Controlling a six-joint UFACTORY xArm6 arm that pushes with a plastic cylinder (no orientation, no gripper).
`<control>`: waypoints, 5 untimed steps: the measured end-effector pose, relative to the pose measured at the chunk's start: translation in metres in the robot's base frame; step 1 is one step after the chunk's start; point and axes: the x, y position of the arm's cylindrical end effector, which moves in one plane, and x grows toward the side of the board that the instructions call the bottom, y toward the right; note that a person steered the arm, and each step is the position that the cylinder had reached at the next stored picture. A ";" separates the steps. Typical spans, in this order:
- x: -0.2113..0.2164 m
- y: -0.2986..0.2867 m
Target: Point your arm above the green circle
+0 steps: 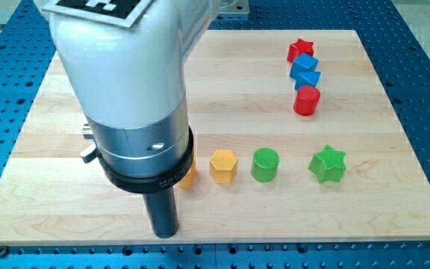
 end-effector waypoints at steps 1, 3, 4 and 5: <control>0.000 0.000; -0.031 -0.048; -0.086 -0.092; -0.156 -0.088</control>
